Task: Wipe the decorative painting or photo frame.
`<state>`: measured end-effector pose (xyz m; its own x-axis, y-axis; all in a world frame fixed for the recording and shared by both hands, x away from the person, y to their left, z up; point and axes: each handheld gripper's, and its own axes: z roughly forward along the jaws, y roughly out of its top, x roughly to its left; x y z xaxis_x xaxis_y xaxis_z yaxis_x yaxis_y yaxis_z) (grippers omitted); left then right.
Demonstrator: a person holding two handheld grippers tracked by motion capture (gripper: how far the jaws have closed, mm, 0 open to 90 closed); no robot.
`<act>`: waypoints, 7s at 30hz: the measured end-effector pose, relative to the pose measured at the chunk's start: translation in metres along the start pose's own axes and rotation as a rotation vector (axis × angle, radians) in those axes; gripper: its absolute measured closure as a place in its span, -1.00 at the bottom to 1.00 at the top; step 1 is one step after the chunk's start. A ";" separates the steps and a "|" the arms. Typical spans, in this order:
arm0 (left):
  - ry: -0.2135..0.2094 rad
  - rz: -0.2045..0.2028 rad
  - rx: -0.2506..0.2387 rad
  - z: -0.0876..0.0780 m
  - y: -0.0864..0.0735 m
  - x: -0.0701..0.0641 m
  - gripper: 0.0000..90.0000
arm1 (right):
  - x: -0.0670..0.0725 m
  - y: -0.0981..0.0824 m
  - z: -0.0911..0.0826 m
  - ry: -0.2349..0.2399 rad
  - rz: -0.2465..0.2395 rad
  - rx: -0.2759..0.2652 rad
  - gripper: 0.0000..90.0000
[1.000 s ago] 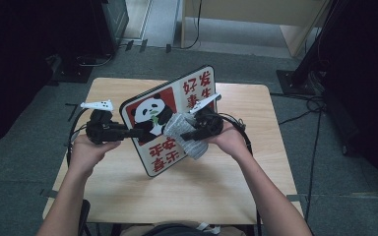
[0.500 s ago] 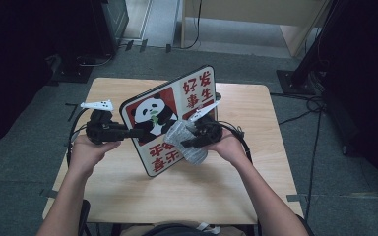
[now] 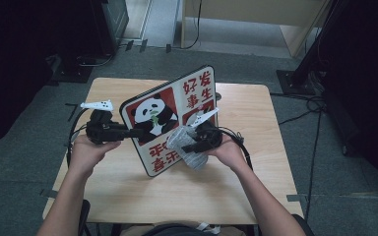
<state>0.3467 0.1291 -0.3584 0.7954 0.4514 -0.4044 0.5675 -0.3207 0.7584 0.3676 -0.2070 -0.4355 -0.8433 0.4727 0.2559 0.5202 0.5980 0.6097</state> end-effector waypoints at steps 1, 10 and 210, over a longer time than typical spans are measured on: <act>0.000 0.000 0.000 0.000 0.000 0.000 0.70 | 0.000 -0.001 0.001 0.000 -0.001 0.005 0.44; 0.000 -0.001 -0.001 0.000 0.000 0.000 0.71 | -0.001 -0.010 0.009 -0.003 0.001 0.013 0.44; -0.006 -0.013 -0.008 0.000 0.000 0.001 0.70 | 0.027 0.017 0.013 0.016 -0.085 0.057 0.43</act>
<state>0.3476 0.1297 -0.3594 0.7895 0.4505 -0.4169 0.5757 -0.3080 0.7574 0.3551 -0.1754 -0.4284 -0.8864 0.4088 0.2172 0.4533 0.6713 0.5864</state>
